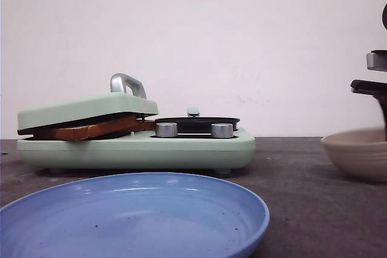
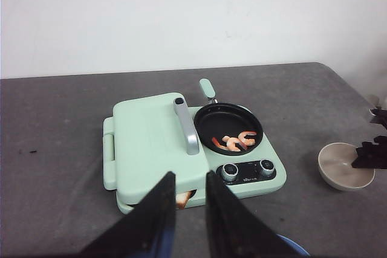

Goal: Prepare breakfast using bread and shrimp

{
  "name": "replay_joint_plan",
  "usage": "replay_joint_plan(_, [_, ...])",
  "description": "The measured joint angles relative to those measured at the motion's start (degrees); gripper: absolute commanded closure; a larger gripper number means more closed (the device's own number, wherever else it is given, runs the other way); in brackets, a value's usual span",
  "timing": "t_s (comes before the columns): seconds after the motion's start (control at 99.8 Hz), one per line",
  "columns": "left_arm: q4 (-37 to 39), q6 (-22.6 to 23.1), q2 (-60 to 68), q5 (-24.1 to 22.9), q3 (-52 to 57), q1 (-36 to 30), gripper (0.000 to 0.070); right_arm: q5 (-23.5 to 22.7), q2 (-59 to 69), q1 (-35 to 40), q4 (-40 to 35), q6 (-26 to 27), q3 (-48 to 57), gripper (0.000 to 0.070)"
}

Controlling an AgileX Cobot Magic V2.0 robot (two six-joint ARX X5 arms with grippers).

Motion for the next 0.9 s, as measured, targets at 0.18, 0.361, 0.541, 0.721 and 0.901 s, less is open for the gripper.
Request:
replay_joint_plan(0.18, [-0.1, 0.0, 0.0, 0.0, 0.0, 0.0, 0.0689, 0.0, -0.7, 0.0, -0.3, 0.5, 0.6, 0.0231])
replay_joint_plan(0.361, [-2.4, 0.0, -0.3, 0.0, 0.0, 0.0, 0.0689, -1.2, -11.1, 0.7, -0.2, 1.6, 0.9, 0.0519])
replay_joint_plan(0.541, [-2.5, 0.4, -2.1, 0.0, -0.3, 0.0, 0.0689, -0.2, -27.5, 6.5, 0.1, 1.6, 1.1, 0.07])
replay_joint_plan(0.721, [-2.1, 0.4, -6.3, 0.0, -3.1, 0.0, 0.0689, 2.7, -45.5, 14.0, 4.4, -1.5, 1.1, 0.07])
replay_joint_plan(0.901, [-2.1, 0.4, -13.0, 0.0, -9.5, 0.0, 0.0689, 3.7, -62.1, 19.1, 3.1, -5.7, 1.1, 0.07])
